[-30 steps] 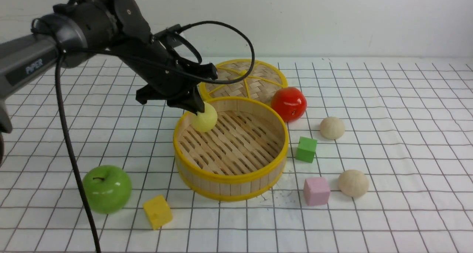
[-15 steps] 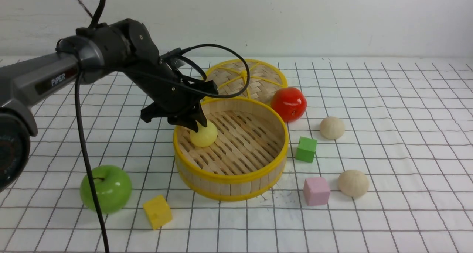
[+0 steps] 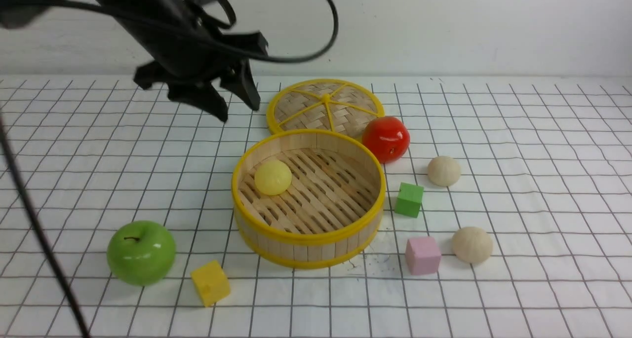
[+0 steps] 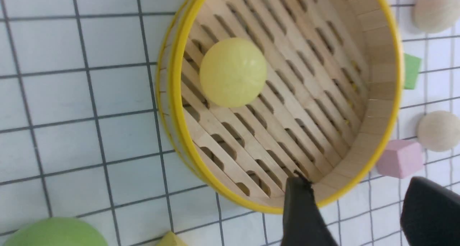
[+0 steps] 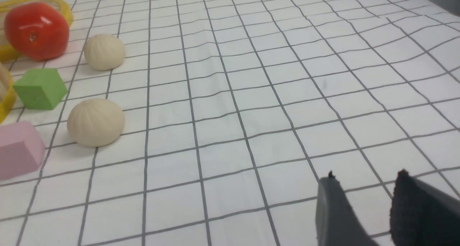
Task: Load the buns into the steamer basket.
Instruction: Use the right arm to grab a steamed stuffed bun
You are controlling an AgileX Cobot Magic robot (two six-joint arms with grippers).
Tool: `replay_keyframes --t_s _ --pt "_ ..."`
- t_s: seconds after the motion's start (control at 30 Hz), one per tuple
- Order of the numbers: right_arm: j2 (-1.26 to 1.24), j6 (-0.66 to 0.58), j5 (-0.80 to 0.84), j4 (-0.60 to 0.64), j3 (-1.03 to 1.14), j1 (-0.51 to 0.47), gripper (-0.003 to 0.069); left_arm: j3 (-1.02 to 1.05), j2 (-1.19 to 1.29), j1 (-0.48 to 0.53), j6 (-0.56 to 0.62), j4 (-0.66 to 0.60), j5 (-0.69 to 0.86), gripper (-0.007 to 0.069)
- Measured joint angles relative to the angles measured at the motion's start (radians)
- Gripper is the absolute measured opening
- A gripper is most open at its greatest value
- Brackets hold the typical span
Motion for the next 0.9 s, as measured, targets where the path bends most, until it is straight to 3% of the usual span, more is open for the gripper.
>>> replay_keyframes --t_s 0.3,0.37,0.53,0.9 --pt "0.000 0.000 0.000 0.000 0.000 0.000 0.0239 0.186 -0.467 0.000 -0.054 0.072 0.011 0.0148" --pt "0.000 0.000 0.000 0.000 0.000 0.000 0.0239 0.324 -0.619 0.000 -0.055 0.090 0.011 0.0078" --pt "0.000 0.000 0.000 0.000 0.000 0.000 0.0239 0.577 -0.891 0.000 -0.049 0.108 0.011 -0.0011" --pt "0.000 0.000 0.000 0.000 0.000 0.000 0.0239 0.938 -1.334 0.000 -0.157 0.102 0.011 -0.0013"
